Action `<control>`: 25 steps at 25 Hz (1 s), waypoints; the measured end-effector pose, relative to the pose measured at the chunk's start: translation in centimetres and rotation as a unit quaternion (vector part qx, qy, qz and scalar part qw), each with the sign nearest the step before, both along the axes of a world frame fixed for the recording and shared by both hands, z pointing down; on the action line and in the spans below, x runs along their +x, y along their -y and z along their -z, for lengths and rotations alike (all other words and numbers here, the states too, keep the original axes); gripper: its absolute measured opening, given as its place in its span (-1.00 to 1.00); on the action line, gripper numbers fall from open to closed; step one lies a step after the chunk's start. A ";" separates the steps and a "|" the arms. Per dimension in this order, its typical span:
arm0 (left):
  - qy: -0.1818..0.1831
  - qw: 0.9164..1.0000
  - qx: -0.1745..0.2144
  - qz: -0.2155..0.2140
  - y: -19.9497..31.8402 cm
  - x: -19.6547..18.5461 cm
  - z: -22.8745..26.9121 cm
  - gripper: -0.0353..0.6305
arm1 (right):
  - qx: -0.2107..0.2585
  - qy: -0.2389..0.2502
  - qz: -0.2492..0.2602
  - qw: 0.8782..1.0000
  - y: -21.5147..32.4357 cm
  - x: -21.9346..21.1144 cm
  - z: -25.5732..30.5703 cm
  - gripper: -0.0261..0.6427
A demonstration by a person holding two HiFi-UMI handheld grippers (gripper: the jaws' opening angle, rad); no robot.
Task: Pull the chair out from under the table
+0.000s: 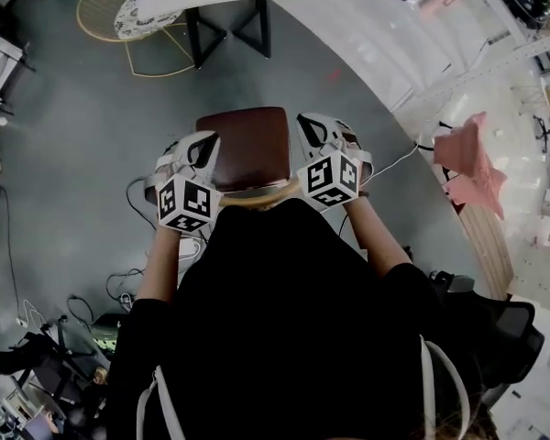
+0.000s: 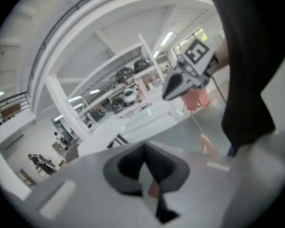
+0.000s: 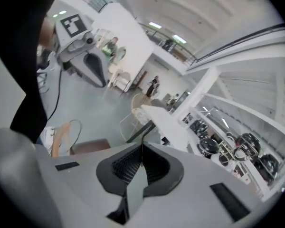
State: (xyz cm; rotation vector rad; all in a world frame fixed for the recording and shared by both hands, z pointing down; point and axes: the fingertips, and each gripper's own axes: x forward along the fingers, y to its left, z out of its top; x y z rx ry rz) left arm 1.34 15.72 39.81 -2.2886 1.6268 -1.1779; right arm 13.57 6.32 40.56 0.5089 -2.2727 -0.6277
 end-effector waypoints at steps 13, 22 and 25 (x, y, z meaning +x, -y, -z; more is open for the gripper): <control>-0.216 0.920 0.292 0.148 -0.4 -0.5 19.1 -0.87 | -0.067 0.370 -0.080 0.923 -1.9 -0.5 18.3 -0.86; -0.216 0.920 0.290 0.151 -1.1 -0.4 19.1 -0.87 | -0.070 0.379 -0.076 0.920 -3.2 -0.8 18.8 -0.86; -0.217 0.922 0.284 0.150 -1.3 -0.6 18.8 -0.87 | -0.072 0.380 -0.077 0.919 -3.4 -0.9 18.7 -0.86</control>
